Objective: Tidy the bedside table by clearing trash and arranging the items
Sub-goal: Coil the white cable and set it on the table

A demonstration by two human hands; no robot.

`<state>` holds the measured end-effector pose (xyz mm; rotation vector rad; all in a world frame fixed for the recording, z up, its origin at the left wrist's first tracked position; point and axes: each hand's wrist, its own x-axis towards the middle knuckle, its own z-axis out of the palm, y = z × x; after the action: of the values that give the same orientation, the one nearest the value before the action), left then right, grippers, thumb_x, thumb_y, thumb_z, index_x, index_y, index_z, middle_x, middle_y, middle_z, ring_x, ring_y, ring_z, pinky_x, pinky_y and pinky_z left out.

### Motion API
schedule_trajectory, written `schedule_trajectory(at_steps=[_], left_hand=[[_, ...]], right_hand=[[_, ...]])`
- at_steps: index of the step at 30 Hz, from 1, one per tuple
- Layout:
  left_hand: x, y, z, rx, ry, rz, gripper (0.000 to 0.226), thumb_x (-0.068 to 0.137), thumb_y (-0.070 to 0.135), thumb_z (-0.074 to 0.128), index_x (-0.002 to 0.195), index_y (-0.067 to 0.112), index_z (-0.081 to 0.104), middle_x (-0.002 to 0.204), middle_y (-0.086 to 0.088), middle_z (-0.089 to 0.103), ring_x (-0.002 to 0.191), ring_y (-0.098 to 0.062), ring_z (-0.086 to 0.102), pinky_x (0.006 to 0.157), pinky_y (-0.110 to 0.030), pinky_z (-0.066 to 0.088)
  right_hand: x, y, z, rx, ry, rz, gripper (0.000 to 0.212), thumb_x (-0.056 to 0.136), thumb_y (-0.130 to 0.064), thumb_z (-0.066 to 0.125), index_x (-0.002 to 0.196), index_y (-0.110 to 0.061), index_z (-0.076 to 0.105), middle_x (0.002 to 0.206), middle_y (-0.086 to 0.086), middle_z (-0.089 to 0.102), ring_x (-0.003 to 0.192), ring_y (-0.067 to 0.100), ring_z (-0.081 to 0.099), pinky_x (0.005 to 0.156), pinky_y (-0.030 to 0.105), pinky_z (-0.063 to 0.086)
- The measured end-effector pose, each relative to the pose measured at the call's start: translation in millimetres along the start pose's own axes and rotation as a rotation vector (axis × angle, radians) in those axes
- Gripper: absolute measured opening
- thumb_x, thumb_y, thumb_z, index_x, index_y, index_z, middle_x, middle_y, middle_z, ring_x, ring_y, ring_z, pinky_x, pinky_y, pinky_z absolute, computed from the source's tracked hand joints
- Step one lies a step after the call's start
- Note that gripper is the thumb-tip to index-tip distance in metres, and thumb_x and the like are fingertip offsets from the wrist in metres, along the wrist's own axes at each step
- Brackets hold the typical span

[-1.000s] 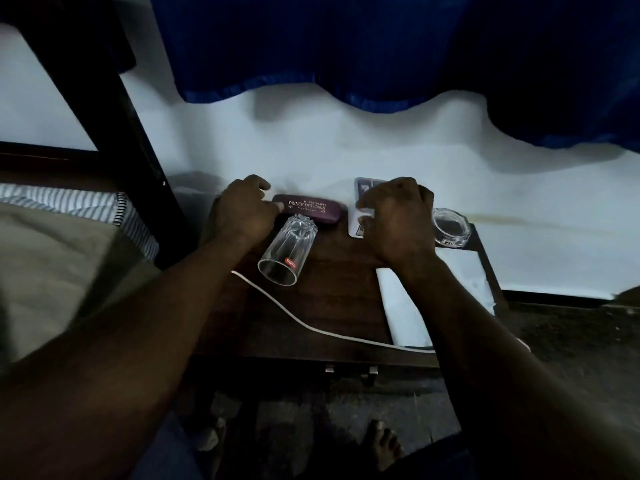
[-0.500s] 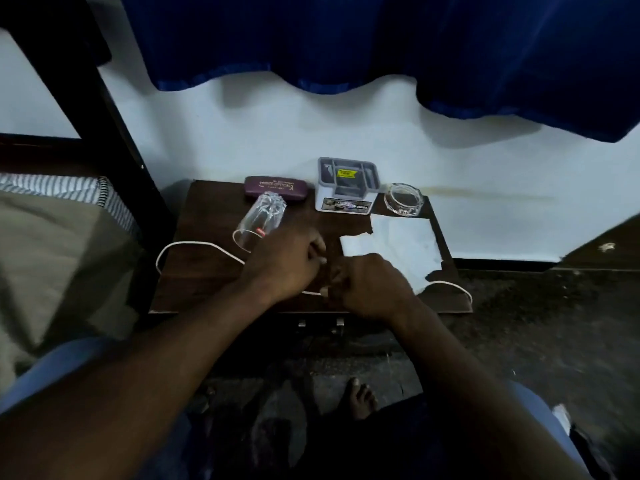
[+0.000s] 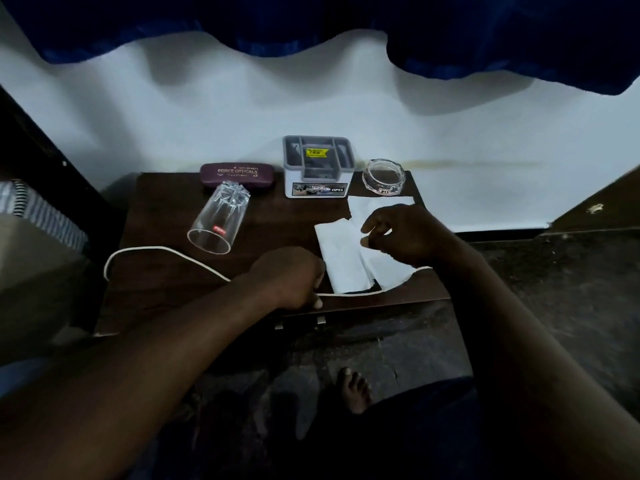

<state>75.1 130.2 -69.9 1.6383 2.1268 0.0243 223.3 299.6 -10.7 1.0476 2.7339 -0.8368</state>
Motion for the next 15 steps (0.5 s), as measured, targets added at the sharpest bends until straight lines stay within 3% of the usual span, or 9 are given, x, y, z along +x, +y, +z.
schedule_trajectory(at_steps=[3,7,12,15], left_hand=[[8.9,2.1,1.5,0.042,-0.015,0.025,0.031,0.077,0.043,0.083,0.075,0.024,0.058,0.096,0.004,0.067,0.089,-0.021,0.064,0.066,-0.03,0.041],[13.9,4.7,-6.8,0.054,-0.095,0.039,0.031,0.079,0.04,0.083,0.069,0.026,0.057,0.094,0.004,0.068,0.083,-0.019,0.063,0.066,-0.03,0.045],[14.8,10.2,-24.8,0.099,-0.211,0.131,0.02,0.084,0.034,0.08,0.075,0.028,0.063,0.096,0.004,0.071,0.092,-0.018,0.065,0.081,-0.034,0.054],[11.0,6.9,-37.5,0.034,-0.136,0.192,0.01,0.086,0.026,0.076,0.08,0.026,0.068,0.091,0.007,0.072,0.09,-0.014,0.065,0.081,-0.033,0.053]], right_hand=[[5.9,4.5,-0.2,-0.015,-0.056,0.003,0.029,0.089,-0.034,0.079,0.113,-0.019,0.074,0.105,-0.001,0.076,0.098,0.013,0.069,0.07,0.019,0.045],[6.6,4.0,3.0,-0.077,-0.144,0.014,0.031,0.09,-0.033,0.077,0.118,-0.02,0.072,0.118,0.001,0.073,0.109,0.019,0.064,0.094,0.034,0.052],[2.7,8.0,2.2,-0.095,-0.259,0.024,0.038,0.087,-0.03,0.081,0.121,-0.018,0.071,0.114,0.0,0.074,0.086,0.012,0.063,0.083,0.027,0.05],[-1.2,9.1,5.2,-0.087,-0.302,-0.003,0.036,0.083,-0.033,0.085,0.115,-0.021,0.074,0.111,-0.005,0.075,0.103,0.013,0.067,0.091,0.028,0.052]])
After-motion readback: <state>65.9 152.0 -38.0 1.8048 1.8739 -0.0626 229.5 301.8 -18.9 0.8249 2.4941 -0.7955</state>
